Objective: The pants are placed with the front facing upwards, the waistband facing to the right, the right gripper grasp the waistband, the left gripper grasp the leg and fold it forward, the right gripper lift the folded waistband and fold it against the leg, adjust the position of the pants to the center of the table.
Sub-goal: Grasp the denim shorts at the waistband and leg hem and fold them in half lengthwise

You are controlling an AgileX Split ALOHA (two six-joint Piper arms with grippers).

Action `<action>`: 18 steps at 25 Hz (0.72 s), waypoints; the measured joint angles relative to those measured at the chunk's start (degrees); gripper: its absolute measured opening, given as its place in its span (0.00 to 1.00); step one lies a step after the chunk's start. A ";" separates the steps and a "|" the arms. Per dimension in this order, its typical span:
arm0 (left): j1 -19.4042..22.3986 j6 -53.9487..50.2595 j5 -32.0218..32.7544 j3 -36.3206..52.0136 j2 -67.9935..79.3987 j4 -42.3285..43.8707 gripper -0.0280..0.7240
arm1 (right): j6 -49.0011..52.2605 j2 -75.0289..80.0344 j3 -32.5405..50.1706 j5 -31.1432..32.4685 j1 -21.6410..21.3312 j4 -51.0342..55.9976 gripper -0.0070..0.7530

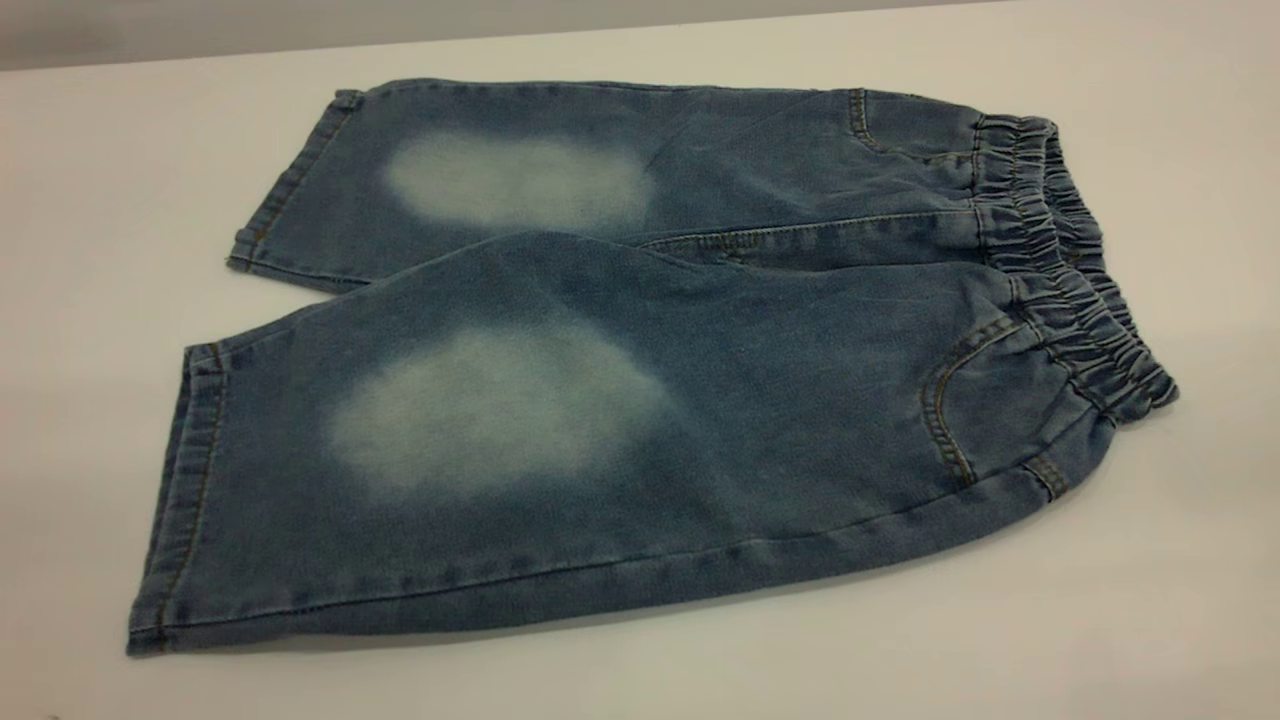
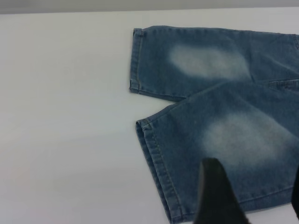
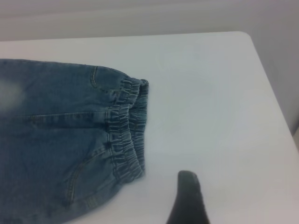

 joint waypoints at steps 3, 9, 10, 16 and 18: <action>0.00 -0.06 0.00 0.00 0.00 0.00 0.51 | 0.00 0.00 0.00 0.00 0.00 0.00 0.61; 0.00 -0.06 0.00 0.00 0.00 0.00 0.51 | 0.00 0.00 0.00 0.00 0.00 0.00 0.61; 0.00 -0.06 0.00 0.00 0.00 0.00 0.51 | 0.00 0.00 0.00 0.00 0.00 0.00 0.61; 0.00 -0.06 -0.89 -1.91 0.53 -0.26 0.51 | 0.00 0.00 -0.97 0.09 0.00 0.32 0.61; 0.00 0.54 -3.17 -3.84 2.23 -0.21 0.51 | -0.55 0.48 -2.22 -1.11 0.00 0.35 0.61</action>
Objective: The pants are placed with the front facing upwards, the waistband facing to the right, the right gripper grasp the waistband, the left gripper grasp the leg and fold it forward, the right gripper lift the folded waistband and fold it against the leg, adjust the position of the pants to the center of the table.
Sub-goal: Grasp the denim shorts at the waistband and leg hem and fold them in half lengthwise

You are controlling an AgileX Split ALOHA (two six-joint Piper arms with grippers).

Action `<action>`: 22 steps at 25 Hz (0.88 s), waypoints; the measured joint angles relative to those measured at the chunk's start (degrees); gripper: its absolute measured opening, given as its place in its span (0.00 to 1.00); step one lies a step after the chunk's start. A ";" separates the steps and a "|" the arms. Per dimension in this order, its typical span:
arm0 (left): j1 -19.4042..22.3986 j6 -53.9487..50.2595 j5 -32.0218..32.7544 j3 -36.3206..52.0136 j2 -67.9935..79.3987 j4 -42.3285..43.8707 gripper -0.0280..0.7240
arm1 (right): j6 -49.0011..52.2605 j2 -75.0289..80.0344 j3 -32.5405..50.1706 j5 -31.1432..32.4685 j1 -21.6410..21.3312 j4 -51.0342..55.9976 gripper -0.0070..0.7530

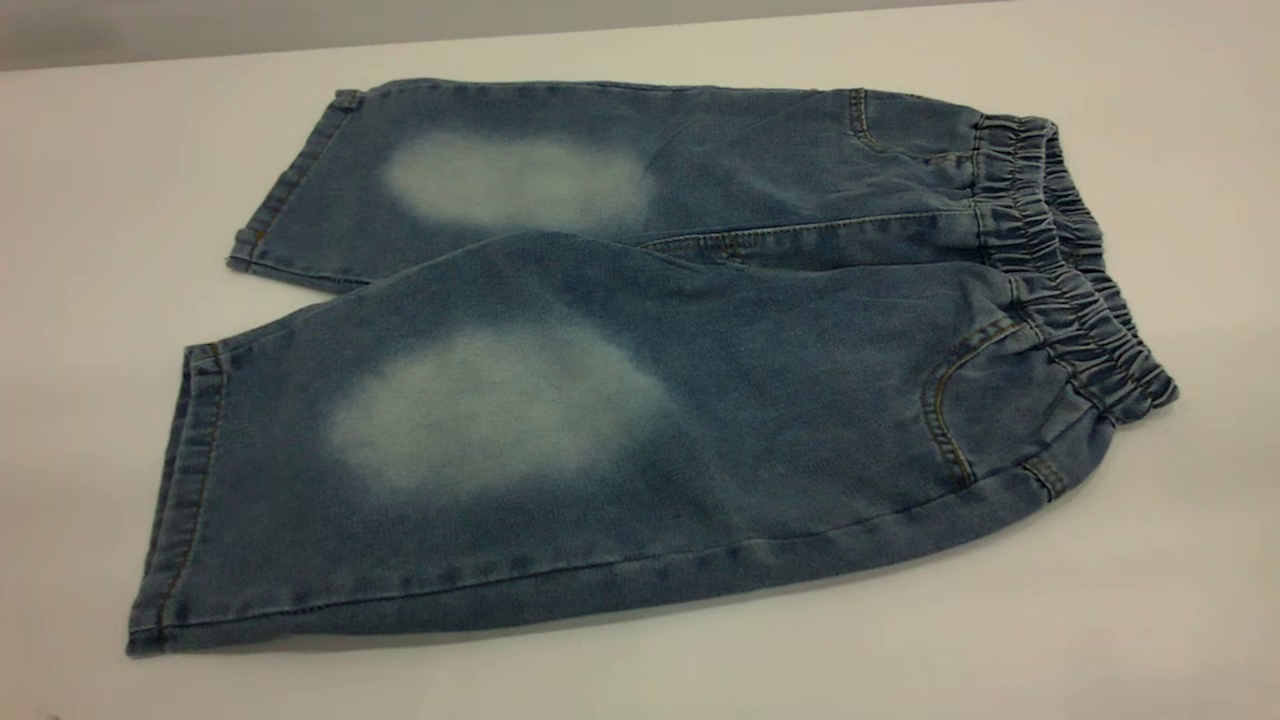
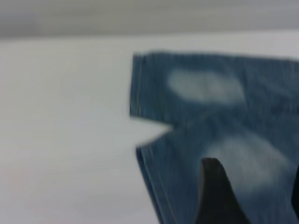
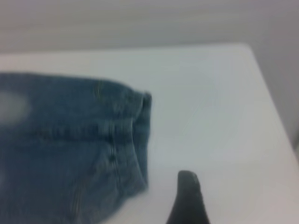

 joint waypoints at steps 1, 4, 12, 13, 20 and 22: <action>0.00 0.51 -1.40 -1.14 1.44 0.00 0.51 | -0.54 0.80 -0.85 -1.12 0.00 0.11 0.61; 0.00 3.09 -5.43 -4.49 7.51 0.06 0.51 | -2.56 6.19 -3.57 -3.73 0.00 1.02 0.61; 0.00 15.60 -12.30 -8.77 31.57 0.17 0.51 | -4.36 28.63 -5.18 -12.38 0.00 9.99 0.61; 0.00 17.41 -12.22 -8.72 34.88 0.17 0.51 | -5.66 31.75 -5.18 -12.90 0.00 11.82 0.61; -0.41 28.05 -16.00 -8.67 54.25 -3.16 0.51 | -17.95 52.04 -4.53 -19.13 0.00 25.93 0.61; -1.21 30.71 -17.07 -8.67 58.29 -5.91 0.51 | -21.24 57.70 -3.71 -21.47 0.00 29.06 0.61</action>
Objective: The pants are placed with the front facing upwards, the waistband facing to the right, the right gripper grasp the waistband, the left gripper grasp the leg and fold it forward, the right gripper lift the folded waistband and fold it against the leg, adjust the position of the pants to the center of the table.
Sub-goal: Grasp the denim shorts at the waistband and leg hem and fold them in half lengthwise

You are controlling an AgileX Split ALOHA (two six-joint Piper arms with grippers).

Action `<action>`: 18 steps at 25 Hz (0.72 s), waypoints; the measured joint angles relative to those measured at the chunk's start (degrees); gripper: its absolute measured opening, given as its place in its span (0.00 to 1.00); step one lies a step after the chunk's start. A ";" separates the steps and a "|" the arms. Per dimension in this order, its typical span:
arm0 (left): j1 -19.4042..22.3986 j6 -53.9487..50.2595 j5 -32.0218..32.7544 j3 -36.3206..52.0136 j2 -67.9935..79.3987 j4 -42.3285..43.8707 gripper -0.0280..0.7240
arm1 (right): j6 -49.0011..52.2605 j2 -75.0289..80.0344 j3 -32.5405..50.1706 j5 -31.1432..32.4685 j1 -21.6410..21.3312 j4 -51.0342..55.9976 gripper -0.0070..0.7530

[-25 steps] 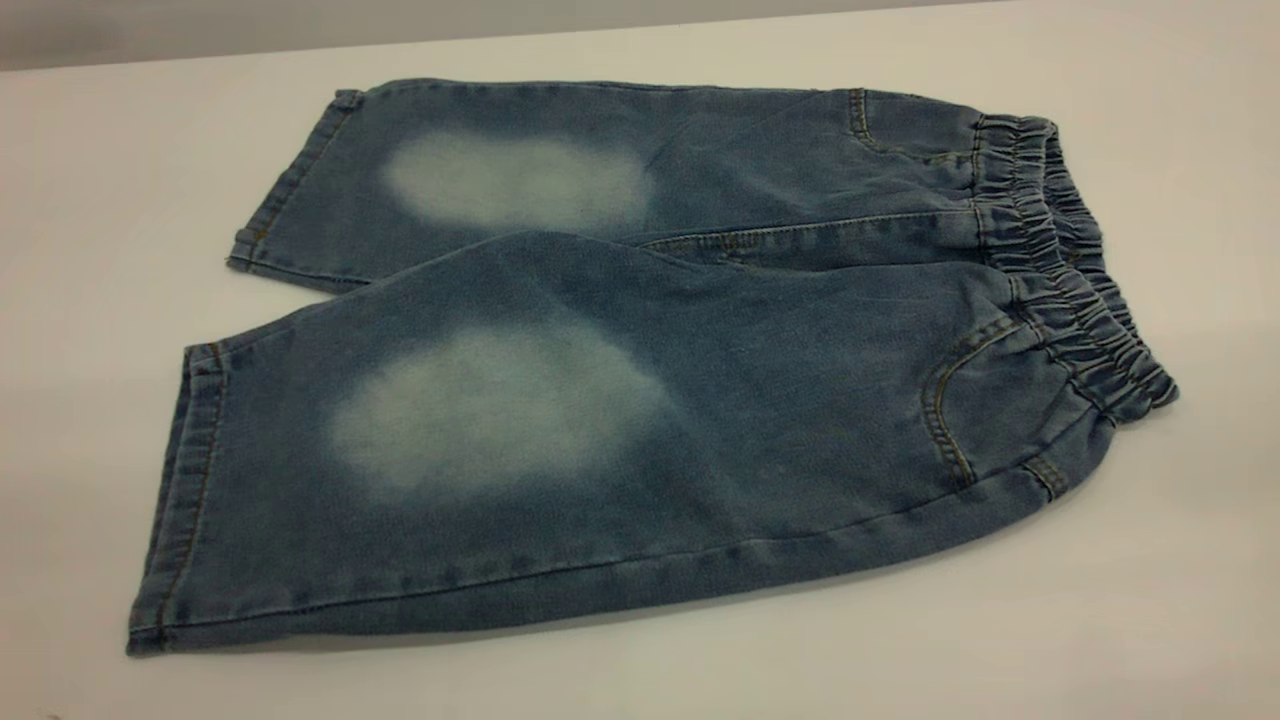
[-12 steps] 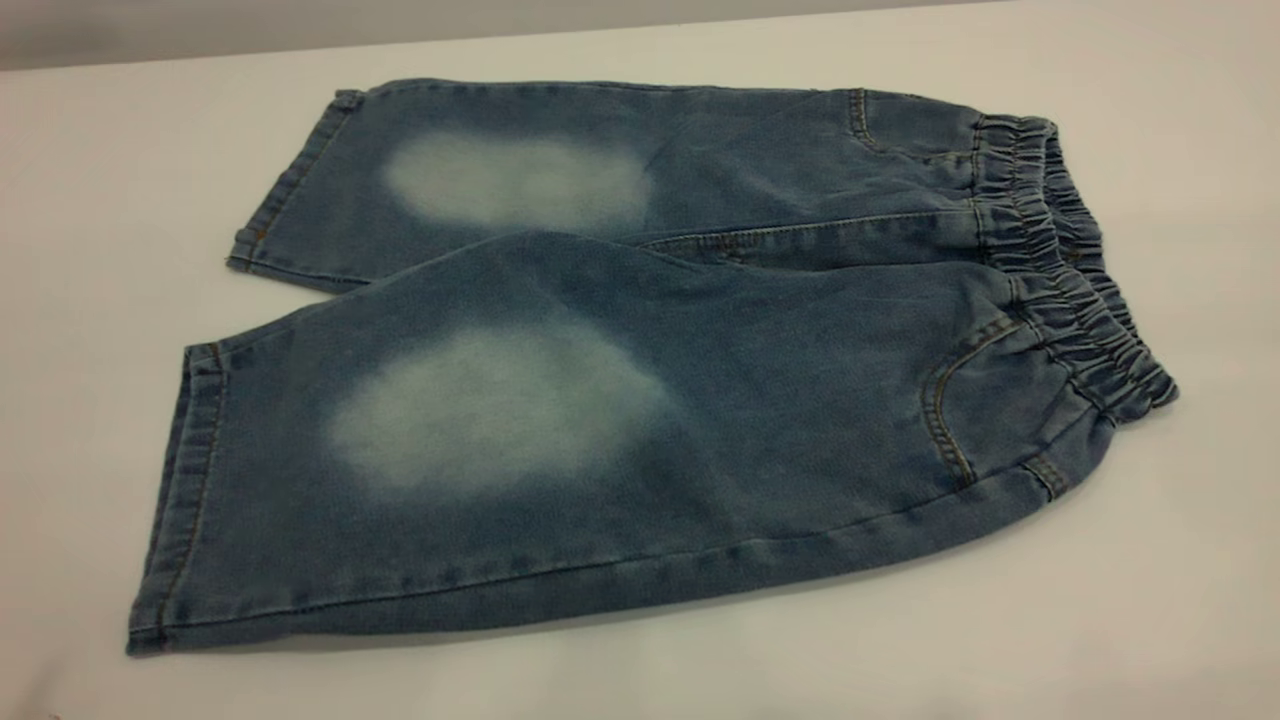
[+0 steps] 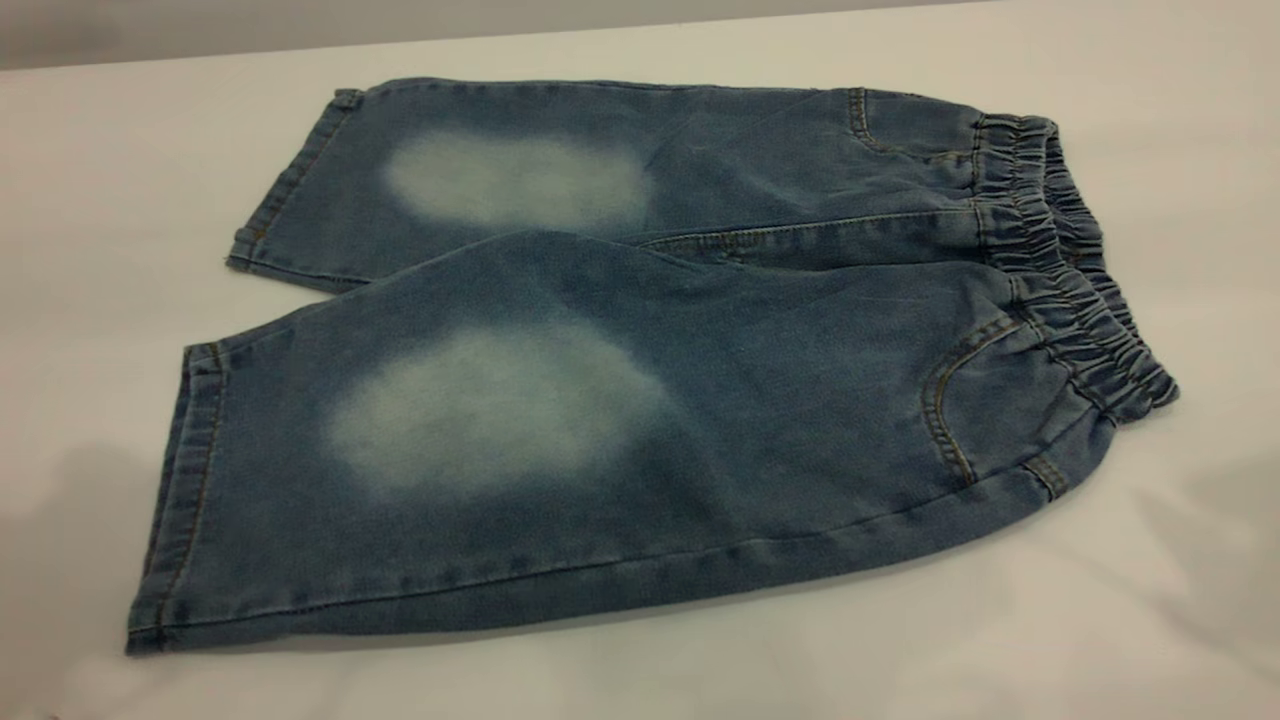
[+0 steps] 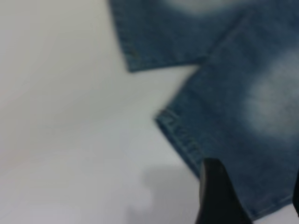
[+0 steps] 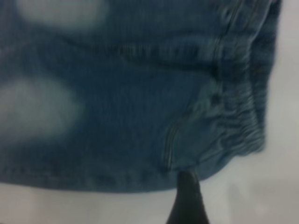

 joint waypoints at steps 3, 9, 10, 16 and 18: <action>-1.90 4.30 -2.50 0.68 4.94 -3.68 0.51 | -3.65 9.07 1.95 -4.64 0.00 4.40 0.61; -5.65 9.54 -9.62 5.36 12.02 -4.56 0.51 | -11.76 23.61 3.26 -12.08 -0.06 16.88 0.61; -5.97 9.54 -10.88 5.89 12.86 -4.69 0.51 | -13.99 25.59 3.26 -12.78 -0.06 19.51 0.61; -9.57 10.32 -14.17 6.39 19.18 -6.53 0.51 | -29.50 35.15 3.04 -16.88 -2.70 36.17 0.61; -11.38 11.82 -15.73 6.39 21.32 -6.53 0.51 | -35.93 38.53 3.04 -15.47 -4.98 41.67 0.61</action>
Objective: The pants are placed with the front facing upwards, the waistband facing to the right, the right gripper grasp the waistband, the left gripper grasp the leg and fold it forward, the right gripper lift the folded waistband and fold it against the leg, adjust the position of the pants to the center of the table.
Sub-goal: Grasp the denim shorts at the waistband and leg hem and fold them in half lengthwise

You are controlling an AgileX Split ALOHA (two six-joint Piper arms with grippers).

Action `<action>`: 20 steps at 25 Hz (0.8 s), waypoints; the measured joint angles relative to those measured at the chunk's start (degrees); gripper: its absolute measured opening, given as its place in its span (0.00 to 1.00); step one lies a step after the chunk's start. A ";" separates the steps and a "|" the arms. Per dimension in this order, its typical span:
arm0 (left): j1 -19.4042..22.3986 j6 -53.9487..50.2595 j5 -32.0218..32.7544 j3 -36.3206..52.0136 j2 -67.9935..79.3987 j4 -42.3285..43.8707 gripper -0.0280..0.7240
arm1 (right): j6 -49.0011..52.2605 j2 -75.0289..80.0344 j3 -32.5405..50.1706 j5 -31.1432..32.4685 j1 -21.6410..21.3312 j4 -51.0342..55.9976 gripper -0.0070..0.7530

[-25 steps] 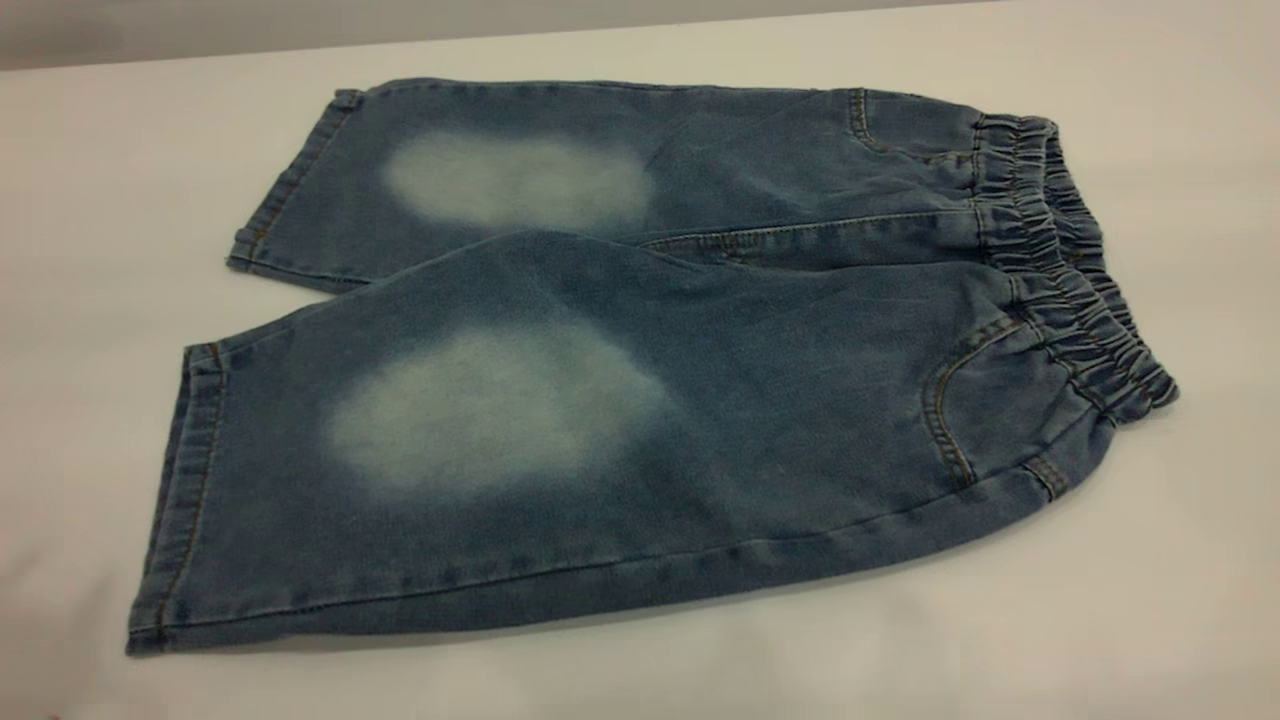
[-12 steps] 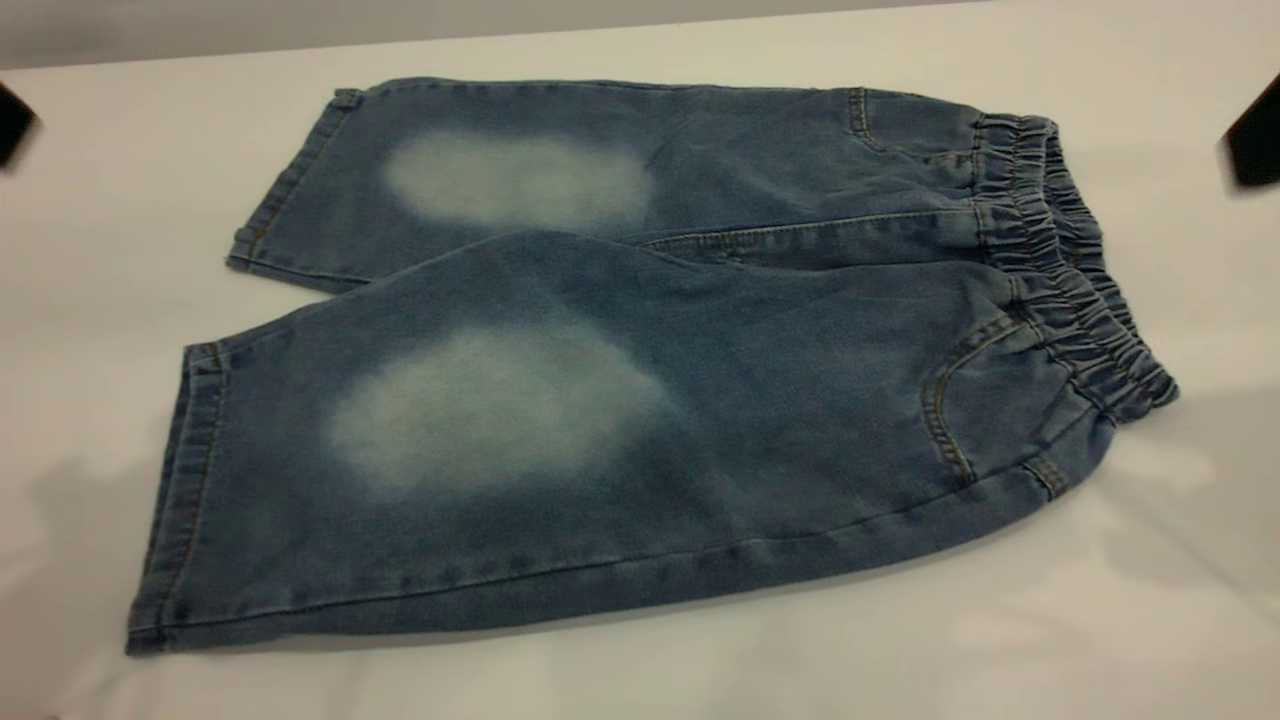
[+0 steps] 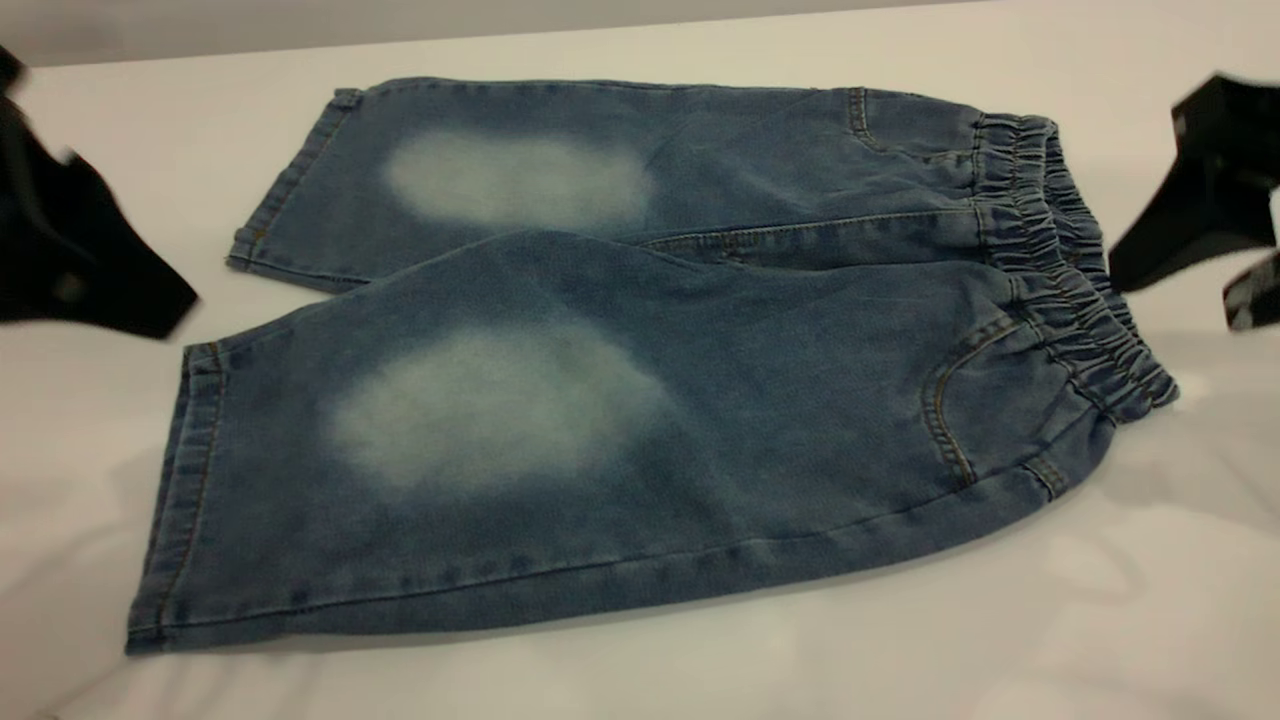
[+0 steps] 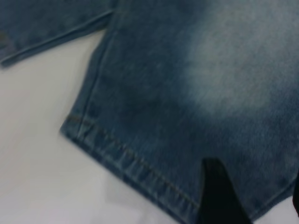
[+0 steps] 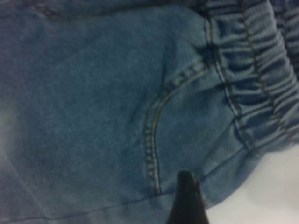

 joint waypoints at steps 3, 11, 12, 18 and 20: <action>-2.79 0.43 -3.18 0.00 2.77 0.06 0.51 | -9.70 5.32 0.00 3.95 -3.74 9.14 0.61; -4.70 0.43 -5.50 0.00 6.53 0.34 0.51 | -27.47 14.43 0.00 11.12 -12.31 25.81 0.61; -4.70 0.43 -5.50 0.00 6.53 0.34 0.51 | -28.08 14.92 -0.05 10.49 -12.31 25.92 0.61; -4.70 0.43 -5.50 -0.07 6.60 0.34 0.51 | -30.34 19.01 -0.57 7.68 -12.26 25.75 0.61; -4.70 0.43 -5.52 -0.11 6.60 0.34 0.51 | -31.59 19.48 -0.63 7.18 -12.26 26.69 0.61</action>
